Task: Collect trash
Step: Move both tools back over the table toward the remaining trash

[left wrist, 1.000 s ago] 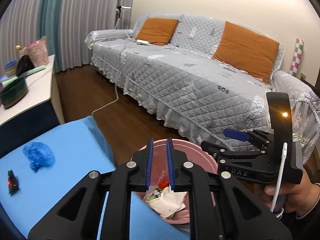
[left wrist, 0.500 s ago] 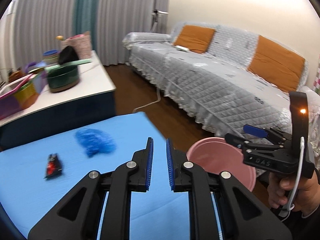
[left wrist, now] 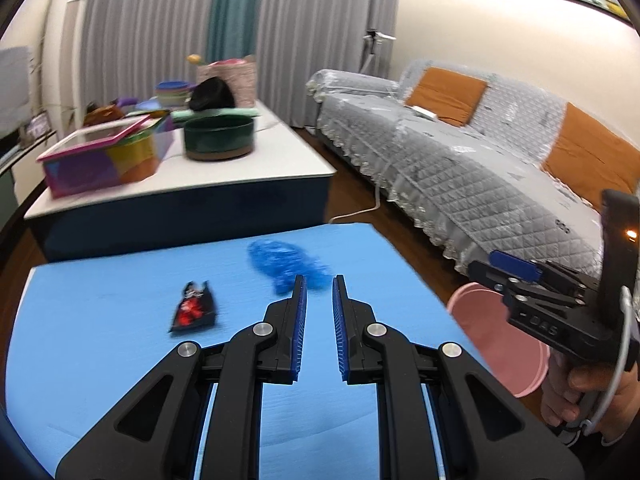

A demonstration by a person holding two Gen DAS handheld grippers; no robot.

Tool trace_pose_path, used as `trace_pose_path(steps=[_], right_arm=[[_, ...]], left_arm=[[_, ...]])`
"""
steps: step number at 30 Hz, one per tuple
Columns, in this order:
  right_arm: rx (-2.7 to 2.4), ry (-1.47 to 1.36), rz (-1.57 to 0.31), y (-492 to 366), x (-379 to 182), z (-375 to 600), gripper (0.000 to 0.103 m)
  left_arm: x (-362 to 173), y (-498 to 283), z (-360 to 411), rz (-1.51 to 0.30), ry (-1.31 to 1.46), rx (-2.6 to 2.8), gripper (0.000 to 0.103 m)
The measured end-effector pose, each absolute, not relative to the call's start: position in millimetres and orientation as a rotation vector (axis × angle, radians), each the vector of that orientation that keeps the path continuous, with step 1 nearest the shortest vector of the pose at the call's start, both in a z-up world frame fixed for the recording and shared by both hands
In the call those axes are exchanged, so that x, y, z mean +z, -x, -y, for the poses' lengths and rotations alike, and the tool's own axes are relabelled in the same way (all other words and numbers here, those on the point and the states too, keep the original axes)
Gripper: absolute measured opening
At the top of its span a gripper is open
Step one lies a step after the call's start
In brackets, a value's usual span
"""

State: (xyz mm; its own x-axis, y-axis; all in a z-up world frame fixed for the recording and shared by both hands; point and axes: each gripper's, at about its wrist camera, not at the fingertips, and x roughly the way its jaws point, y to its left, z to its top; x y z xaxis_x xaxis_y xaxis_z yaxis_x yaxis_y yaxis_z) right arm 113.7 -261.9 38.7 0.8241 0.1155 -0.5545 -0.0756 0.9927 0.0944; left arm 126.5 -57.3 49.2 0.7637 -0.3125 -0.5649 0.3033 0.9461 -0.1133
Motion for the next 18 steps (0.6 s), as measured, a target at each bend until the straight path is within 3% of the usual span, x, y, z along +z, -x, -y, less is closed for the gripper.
trace_pose_path(steps=[18], right_arm=[[0.177, -0.087, -0.578, -149, 25, 236, 0.042]], left_arm=[[-14, -200, -42, -0.793, 0.214, -0.018, 0.014]])
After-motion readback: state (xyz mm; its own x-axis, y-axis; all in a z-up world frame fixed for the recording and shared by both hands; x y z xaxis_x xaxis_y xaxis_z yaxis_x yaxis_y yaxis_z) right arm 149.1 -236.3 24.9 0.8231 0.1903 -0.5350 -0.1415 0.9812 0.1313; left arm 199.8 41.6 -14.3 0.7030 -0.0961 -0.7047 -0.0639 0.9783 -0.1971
